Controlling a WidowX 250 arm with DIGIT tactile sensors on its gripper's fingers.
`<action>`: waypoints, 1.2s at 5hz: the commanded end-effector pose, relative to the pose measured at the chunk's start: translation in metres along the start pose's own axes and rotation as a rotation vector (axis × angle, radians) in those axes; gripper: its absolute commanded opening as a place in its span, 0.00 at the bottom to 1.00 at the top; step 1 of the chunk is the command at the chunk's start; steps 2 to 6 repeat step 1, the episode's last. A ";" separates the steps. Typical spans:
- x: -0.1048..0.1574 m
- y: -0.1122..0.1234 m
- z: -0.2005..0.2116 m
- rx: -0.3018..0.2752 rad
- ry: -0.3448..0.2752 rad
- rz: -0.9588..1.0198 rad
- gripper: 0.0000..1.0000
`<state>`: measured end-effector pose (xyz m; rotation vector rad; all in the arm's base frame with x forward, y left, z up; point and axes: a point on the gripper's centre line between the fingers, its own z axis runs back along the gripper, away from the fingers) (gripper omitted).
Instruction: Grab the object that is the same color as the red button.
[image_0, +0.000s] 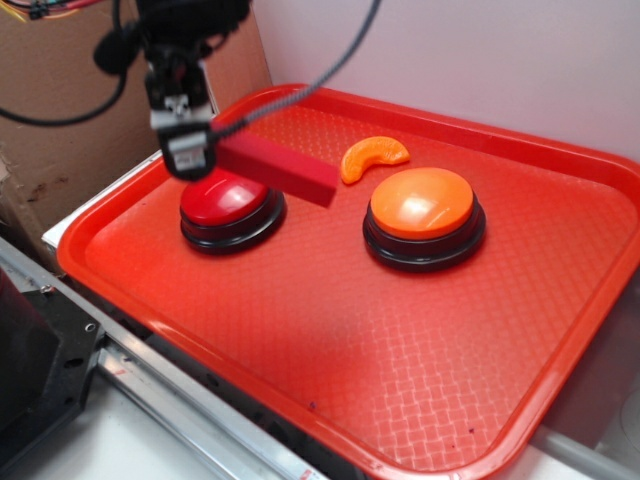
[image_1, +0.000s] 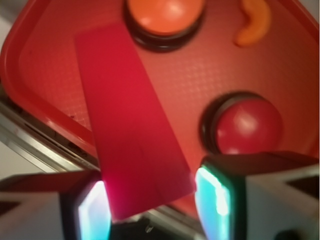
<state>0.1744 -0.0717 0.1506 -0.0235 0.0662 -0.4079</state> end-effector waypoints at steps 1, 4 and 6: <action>0.007 0.001 0.056 0.035 -0.075 0.266 0.00; 0.007 0.001 0.056 0.035 -0.075 0.266 0.00; 0.007 0.001 0.056 0.035 -0.075 0.266 0.00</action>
